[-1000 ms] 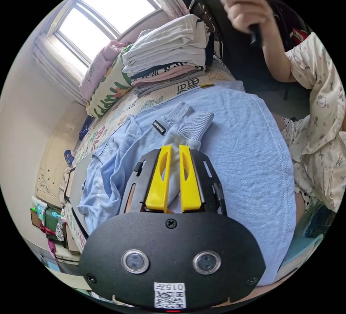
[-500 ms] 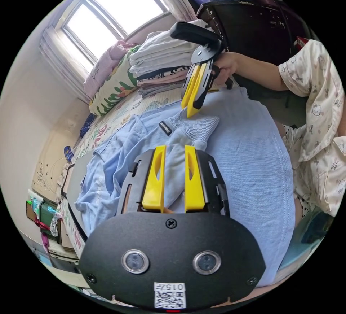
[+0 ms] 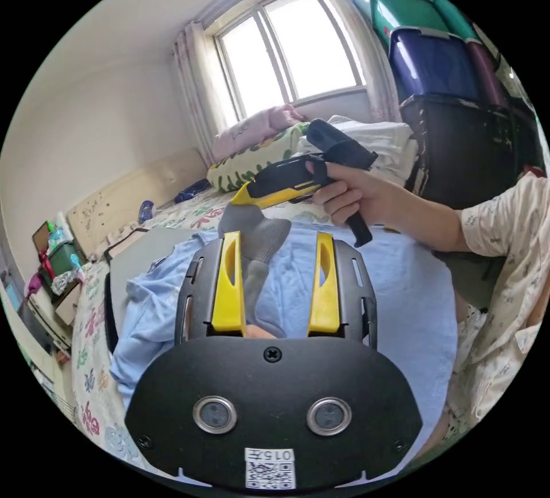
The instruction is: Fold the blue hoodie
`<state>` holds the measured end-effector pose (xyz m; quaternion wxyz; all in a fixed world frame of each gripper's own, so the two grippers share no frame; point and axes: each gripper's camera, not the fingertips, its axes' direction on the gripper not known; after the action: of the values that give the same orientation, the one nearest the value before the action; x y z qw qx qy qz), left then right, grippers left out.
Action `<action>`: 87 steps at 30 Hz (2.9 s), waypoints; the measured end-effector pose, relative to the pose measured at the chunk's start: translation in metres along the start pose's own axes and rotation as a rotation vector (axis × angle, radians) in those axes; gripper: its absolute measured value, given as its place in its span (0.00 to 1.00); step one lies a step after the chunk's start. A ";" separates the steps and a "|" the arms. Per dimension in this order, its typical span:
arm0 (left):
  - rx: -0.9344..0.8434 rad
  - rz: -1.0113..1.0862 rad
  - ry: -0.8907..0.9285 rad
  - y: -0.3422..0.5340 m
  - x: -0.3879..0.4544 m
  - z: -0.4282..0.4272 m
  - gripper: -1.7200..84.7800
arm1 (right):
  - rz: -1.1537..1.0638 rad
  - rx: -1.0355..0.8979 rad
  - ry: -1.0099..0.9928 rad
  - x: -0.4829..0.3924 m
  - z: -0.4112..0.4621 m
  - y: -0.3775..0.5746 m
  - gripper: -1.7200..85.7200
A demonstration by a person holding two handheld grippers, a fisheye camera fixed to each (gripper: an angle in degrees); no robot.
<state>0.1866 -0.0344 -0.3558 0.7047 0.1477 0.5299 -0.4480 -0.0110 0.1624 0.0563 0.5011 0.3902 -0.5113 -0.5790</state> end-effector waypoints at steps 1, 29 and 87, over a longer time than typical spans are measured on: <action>-0.007 0.060 -0.099 -0.002 0.010 0.003 0.20 | -0.050 -0.014 -0.032 0.001 0.005 0.003 0.03; -0.007 -0.595 -0.834 -0.143 -0.227 -0.228 0.06 | -1.034 -0.720 -0.005 -0.199 0.172 0.149 0.17; -0.133 -0.943 -0.062 -0.076 -0.039 -0.493 0.02 | -0.103 -0.456 0.342 -0.109 -0.233 0.206 0.02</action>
<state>-0.1777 0.2787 -0.4961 0.4479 -0.1677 0.5456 -0.6882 0.2716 0.2271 0.2125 0.6249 0.3849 -0.2555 -0.6293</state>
